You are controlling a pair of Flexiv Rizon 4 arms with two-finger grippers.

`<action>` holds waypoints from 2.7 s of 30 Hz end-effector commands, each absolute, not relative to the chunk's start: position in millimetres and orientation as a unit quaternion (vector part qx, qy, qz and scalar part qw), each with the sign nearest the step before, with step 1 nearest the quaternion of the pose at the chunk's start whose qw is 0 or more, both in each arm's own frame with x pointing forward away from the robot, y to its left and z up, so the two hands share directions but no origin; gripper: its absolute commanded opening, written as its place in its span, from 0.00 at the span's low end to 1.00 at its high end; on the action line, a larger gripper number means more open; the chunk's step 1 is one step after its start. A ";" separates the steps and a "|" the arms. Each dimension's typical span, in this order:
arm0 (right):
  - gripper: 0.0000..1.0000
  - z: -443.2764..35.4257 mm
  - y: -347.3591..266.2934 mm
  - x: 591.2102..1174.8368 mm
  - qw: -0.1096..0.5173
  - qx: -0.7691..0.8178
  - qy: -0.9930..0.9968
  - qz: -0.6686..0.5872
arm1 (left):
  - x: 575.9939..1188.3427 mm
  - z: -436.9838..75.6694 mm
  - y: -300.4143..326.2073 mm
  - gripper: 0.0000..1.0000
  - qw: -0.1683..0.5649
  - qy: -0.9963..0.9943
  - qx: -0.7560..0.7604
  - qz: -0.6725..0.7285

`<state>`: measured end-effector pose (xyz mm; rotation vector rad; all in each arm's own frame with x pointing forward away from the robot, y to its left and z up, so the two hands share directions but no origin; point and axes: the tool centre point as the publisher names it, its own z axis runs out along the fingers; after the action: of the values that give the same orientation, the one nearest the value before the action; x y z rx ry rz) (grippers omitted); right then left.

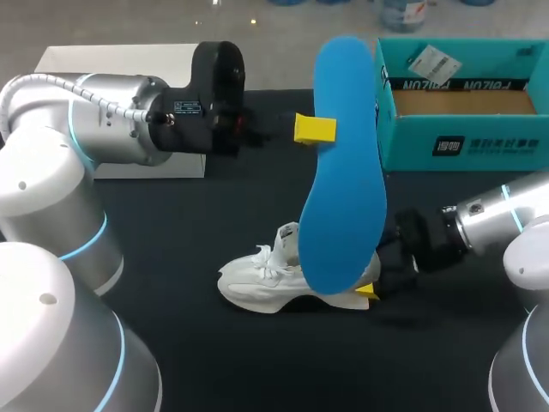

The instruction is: Take the shoe out of the shoebox, open the shoe tongue, remove and reinsert the insole, then place the shoe into the shoebox

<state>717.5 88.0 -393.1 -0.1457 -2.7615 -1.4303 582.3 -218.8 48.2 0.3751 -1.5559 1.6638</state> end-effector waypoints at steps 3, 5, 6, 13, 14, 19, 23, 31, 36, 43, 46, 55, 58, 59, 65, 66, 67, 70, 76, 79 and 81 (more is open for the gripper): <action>1.00 -391.3 89.4 716.5 0.014 -0.048 -0.894 -0.446 | 582.1 47.5 -220.2 0.00 0.405 -0.616 0.148 0.660; 1.00 -391.3 89.4 716.5 0.014 -0.048 -0.894 -0.446 | 582.1 47.5 -220.2 0.00 0.405 -0.616 0.148 0.660; 1.00 -391.3 89.4 716.5 0.014 -0.048 -0.894 -0.446 | 582.1 47.5 -220.2 0.00 0.405 -0.616 0.148 0.660; 1.00 -369.7 90.6 718.1 0.040 -0.004 -0.943 -0.331 | 582.1 47.5 -220.2 0.00 0.405 -0.616 0.148 0.660; 1.00 -368.3 90.4 719.0 0.045 0.001 -0.947 -0.319 | 582.1 47.5 -220.2 0.00 0.405 -0.616 0.148 0.660; 1.00 -361.9 89.1 724.9 0.071 0.001 -0.960 -0.271 | 582.1 47.5 -220.2 0.00 0.405 -0.616 0.148 0.660; 1.00 -354.8 92.2 728.0 0.090 -0.002 -0.969 -0.229 | 582.1 47.5 -220.2 0.00 0.405 -0.616 0.148 0.660; 1.00 -341.0 95.7 726.4 0.101 -0.062 -0.983 -0.138 | 582.1 47.5 -220.2 0.00 0.405 -0.616 0.148 0.660; 1.00 -336.9 92.6 721.4 0.064 -0.095 -0.987 -0.115 | 582.1 47.5 -220.2 0.00 0.405 -0.616 0.148 0.660; 1.00 -329.6 90.8 721.3 0.055 -0.099 -0.987 -0.115 | 582.1 47.5 -220.2 0.00 0.405 -0.616 0.148 0.660; 1.00 -324.2 89.7 720.3 0.056 -0.100 -0.988 -0.109 | 582.1 47.5 -220.2 0.00 0.405 -0.616 0.148 0.660; 1.00 -308.8 83.1 716.8 0.044 -0.101 -0.992 -0.066 | 582.1 47.5 -220.2 0.00 0.405 -0.616 0.148 0.660; 1.00 -305.9 83.2 716.1 0.041 -0.102 -0.992 -0.063 | 582.1 47.5 -220.2 0.00 0.405 -0.616 0.148 0.660; 1.00 -305.3 83.2 716.0 0.040 -0.102 -0.992 -0.061 | 582.1 47.5 -220.2 0.00 0.405 -0.616 0.148 0.660; 1.00 -303.5 83.1 715.7 0.038 -0.098 -0.993 -0.048 | 582.1 47.5 -220.2 0.00 0.405 -0.616 0.148 0.660; 1.00 -303.8 83.2 715.9 0.039 -0.099 -0.993 -0.047 | 582.1 47.5 -220.2 0.00 0.405 -0.616 0.148 0.660; 1.00 -304.1 83.3 716.0 0.039 -0.098 -0.993 -0.047 | 582.1 47.5 -220.2 0.00 0.405 -0.616 0.148 0.660; 1.00 -304.6 84.3 715.7 0.041 -0.097 -0.993 -0.047 | 582.1 47.5 -220.2 0.00 0.405 -0.616 0.148 0.660; 1.00 -304.8 85.3 715.3 0.042 -0.097 -0.993 -0.048 | 582.1 47.5 -220.2 0.00 0.405 -0.616 0.148 0.660; 1.00 -304.8 85.3 715.3 0.042 -0.097 -0.993 -0.048 | 582.1 47.5 -220.2 0.00 0.405 -0.616 0.148 0.660; 1.00 -304.8 85.3 715.3 0.042 -0.097 -0.993 -0.048 | 582.1 47.5 -220.2 0.00 0.405 -0.616 0.148 0.660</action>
<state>715.9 85.2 -303.7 -0.2963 -3.0372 -0.1464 582.4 -218.9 48.1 0.3749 -1.5561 1.6635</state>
